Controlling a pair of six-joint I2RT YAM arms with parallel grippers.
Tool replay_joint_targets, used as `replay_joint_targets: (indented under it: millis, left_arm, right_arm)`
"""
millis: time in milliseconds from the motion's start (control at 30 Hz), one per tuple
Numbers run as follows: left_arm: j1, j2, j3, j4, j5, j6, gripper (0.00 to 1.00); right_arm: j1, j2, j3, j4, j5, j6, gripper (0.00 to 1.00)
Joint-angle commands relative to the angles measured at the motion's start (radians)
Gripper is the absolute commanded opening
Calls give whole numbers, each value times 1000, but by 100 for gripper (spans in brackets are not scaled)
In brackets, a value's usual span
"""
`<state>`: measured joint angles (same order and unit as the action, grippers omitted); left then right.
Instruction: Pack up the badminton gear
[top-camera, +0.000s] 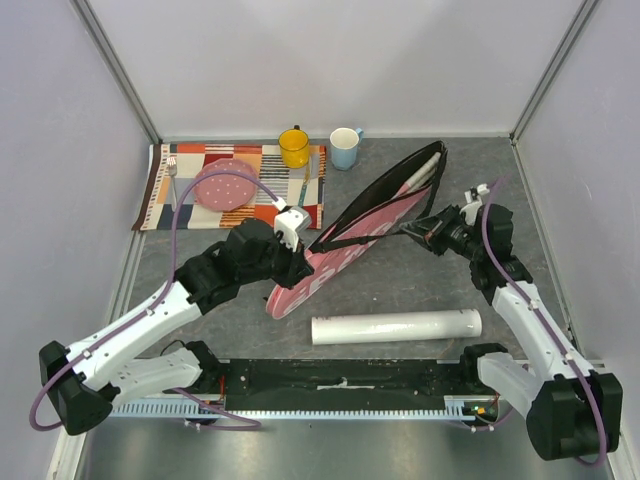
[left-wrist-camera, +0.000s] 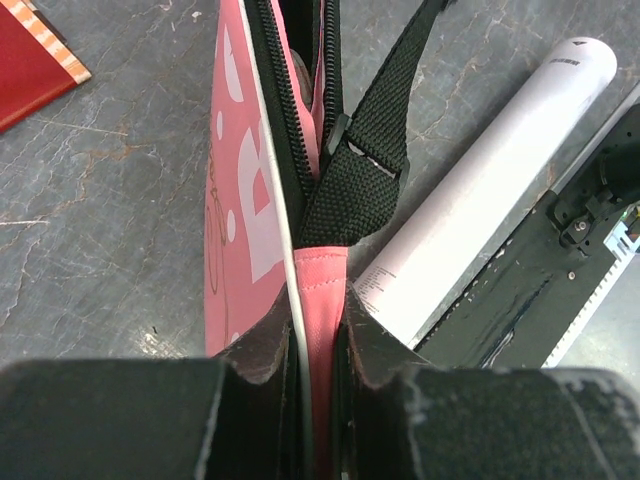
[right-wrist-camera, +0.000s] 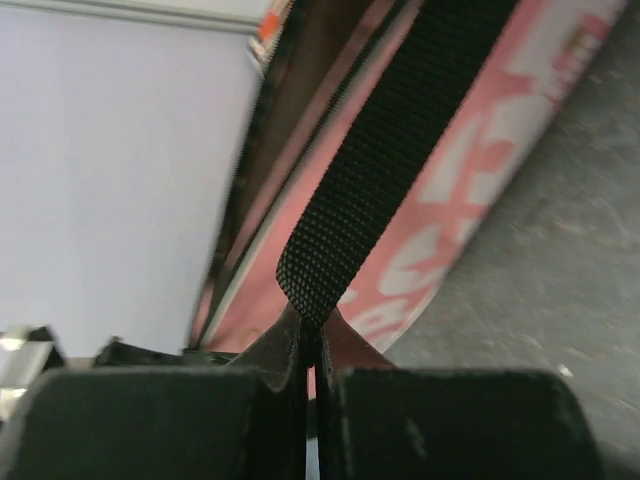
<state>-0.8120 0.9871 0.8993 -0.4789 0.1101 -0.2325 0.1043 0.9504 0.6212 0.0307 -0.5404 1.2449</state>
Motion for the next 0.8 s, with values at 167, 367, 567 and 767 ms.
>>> replay_joint_targets:
  millis: [167,367,567,767]
  left_arm:
    - [5,-42,-40,19,-12,-22,2]
    - [7,-31,-54,43,68,33,2]
    - [5,-2,-53,45,43,88,2]
    - [7,7,-36,39,26,119,2]
  right_arm:
    - [3,102,-21,-207,54,-237,2]
    - [66,276,-8,-135,-22,-306,31]
    - [175,188,158,-513,84,-579,61]
    - [207,60,378,-788,160,-651,66]
